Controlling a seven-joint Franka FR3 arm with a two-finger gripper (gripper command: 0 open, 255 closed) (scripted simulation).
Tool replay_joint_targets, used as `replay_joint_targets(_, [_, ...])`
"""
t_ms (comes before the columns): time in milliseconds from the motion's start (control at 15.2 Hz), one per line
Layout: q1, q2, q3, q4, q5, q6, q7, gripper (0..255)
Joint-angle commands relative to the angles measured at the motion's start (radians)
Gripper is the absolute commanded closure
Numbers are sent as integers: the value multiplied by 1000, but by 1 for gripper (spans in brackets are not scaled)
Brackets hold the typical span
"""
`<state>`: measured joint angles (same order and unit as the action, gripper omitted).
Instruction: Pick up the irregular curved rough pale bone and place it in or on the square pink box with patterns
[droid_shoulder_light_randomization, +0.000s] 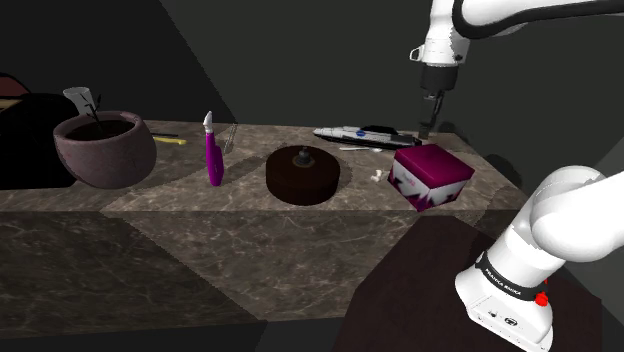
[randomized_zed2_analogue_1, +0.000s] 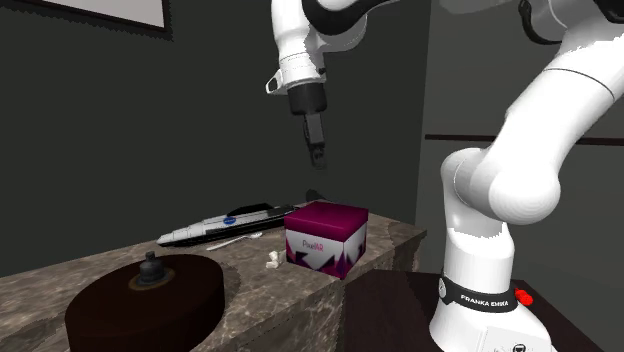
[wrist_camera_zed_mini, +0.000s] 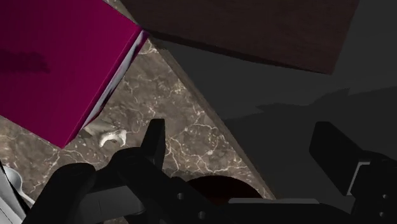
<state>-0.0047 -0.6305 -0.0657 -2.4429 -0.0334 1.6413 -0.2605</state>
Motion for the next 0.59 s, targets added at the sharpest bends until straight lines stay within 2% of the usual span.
replay_joint_targets(0, [1,63,-15,-4,-23,60,-41,0])
replay_joint_targets(528, [2,344,-60,20,-93,284,-173,0])
